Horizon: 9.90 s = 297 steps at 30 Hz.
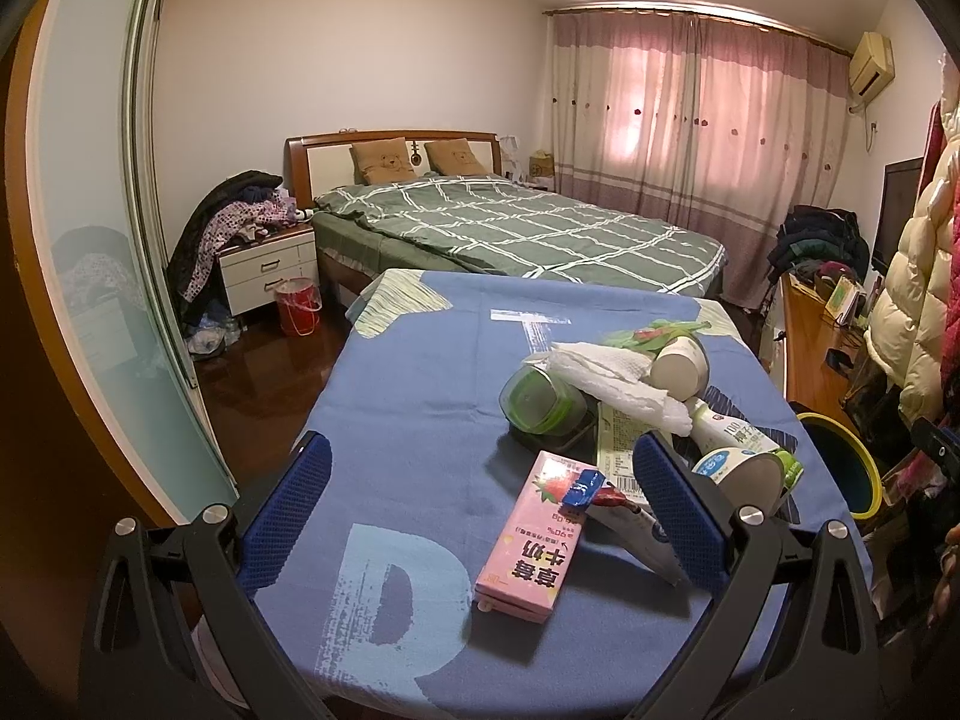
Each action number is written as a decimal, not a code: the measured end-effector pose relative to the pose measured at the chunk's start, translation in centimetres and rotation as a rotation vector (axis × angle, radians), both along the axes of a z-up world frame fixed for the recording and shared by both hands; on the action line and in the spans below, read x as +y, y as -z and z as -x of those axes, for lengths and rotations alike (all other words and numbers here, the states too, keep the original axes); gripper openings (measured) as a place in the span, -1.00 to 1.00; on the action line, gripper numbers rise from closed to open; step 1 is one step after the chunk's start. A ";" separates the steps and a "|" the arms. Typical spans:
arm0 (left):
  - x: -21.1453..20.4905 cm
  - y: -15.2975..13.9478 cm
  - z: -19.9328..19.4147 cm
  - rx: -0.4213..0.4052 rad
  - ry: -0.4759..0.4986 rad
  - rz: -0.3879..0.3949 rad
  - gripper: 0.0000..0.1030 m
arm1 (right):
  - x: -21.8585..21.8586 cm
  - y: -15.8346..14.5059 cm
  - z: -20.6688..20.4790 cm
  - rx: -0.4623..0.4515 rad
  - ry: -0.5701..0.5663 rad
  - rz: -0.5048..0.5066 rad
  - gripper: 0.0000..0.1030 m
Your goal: Collect trash
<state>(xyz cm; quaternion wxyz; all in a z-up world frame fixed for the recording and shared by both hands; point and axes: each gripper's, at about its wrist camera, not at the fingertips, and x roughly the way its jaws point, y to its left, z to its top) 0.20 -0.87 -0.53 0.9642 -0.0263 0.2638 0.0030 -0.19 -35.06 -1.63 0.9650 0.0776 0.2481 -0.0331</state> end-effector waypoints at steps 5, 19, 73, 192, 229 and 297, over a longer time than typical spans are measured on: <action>0.0 0.0 0.0 0.000 -0.001 -0.001 0.93 | 0.0 -0.1 0.0 0.001 0.002 0.000 0.88; -0.4 0.4 -0.2 0.008 0.005 -0.004 0.93 | 0.3 0.4 -0.3 0.012 -0.005 -0.003 0.88; 3.2 2.0 -1.7 0.028 -0.089 0.010 0.93 | 17.6 8.9 -6.8 0.248 -0.592 0.049 -0.86; -46.2 8.2 -19.7 0.285 0.753 -0.032 0.59 | -20.3 7.0 -1.4 0.094 0.592 -0.059 0.15; 1.4 2.6 -12.0 0.010 -0.093 0.049 0.83 | 13.9 3.9 -17.2 0.165 -0.364 0.026 0.09; -8.4 3.7 -11.7 0.054 0.197 0.023 0.84 | -4.3 -3.8 -15.2 -0.009 0.028 -0.109 -0.96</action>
